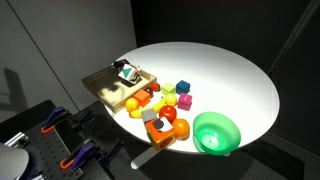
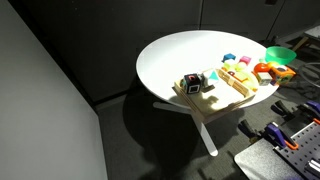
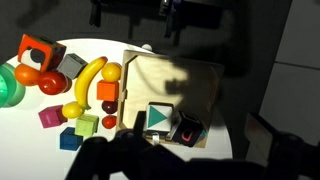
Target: Put the plush block inside the wooden box
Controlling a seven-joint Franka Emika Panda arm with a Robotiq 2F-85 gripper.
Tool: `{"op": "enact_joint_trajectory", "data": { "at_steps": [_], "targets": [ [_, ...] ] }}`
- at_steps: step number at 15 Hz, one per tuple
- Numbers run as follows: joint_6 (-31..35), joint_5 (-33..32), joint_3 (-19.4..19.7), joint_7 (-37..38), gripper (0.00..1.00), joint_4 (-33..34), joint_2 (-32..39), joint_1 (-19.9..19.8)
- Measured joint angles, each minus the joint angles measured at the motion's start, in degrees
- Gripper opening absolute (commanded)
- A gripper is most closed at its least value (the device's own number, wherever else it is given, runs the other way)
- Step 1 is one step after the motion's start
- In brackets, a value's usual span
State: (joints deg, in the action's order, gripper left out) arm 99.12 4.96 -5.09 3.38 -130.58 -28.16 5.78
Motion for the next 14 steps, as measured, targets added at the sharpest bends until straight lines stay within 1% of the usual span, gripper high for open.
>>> {"op": "enact_joint_trajectory", "data": {
  "at_steps": [7, 11, 14],
  "targets": [
    [8.71, 0.00, 5.14, -4.27, 1.00, -0.68, 4.24, -3.43],
    [13.28, -0.22, 7.05, -5.93, 1.00, -1.15, 8.10, -5.27],
    [16.66, -1.84, 8.03, -5.98, 1.00, -1.50, 11.27, -7.05]
  ]
}}
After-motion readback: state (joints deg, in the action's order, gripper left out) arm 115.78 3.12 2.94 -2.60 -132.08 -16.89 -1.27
